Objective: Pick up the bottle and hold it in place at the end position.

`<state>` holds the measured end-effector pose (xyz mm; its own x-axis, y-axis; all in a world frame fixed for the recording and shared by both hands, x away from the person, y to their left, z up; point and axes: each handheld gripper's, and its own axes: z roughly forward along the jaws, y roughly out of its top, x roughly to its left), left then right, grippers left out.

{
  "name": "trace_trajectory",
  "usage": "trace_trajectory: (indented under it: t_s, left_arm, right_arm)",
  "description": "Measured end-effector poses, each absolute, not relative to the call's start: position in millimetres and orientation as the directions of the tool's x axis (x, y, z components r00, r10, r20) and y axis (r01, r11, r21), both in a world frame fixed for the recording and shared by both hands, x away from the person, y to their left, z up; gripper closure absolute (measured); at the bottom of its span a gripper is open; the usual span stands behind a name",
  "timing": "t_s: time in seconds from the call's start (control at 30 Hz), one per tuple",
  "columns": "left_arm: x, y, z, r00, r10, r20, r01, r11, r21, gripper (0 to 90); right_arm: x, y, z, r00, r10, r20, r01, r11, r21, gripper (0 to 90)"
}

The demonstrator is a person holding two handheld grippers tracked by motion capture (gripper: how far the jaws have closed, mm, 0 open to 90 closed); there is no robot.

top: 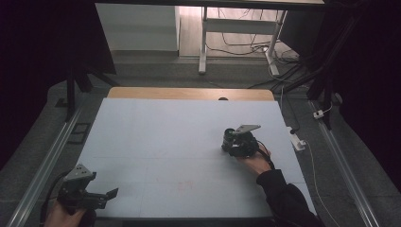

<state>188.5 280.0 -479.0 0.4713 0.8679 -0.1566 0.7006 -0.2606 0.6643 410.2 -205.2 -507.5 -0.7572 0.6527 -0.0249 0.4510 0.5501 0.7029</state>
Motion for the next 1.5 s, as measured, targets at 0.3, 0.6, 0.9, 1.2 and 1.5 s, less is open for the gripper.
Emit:
trace_trajectory:
  t_s: [0.3,0.6,0.9,1.2,1.5]
  left_arm:
    - [188.6,279.8,-479.0,0.472,0.868,-0.155,0.701,-0.264,0.662,0.0]
    - [188.9,279.8,-479.2,0.470,0.869,-0.156,0.703,-0.261,0.661,0.0]
    - [189.2,279.8,-479.2,0.468,0.869,-0.157,0.704,-0.260,0.660,0.0]
    - [189.5,280.0,-479.4,0.467,0.870,-0.160,0.706,-0.258,0.659,0.0]
    - [189.4,280.3,-479.3,0.467,0.869,-0.162,0.706,-0.257,0.660,0.0]
  right_arm:
    - [408.7,-203.6,-506.7,-0.758,0.650,-0.051,0.439,0.566,0.697,52.9]
    - [409.2,-206.0,-502.3,-0.748,0.662,-0.050,0.444,0.555,0.703,53.2]
    - [408.8,-201.2,-495.3,-0.742,0.668,-0.047,0.444,0.543,0.712,53.1]
    - [409.9,-189.4,-487.8,-0.753,0.657,-0.036,0.432,0.535,0.726,53.1]
    - [411.0,-164.4,-483.8,-0.776,0.630,-0.027,0.420,0.549,0.723,53.1]
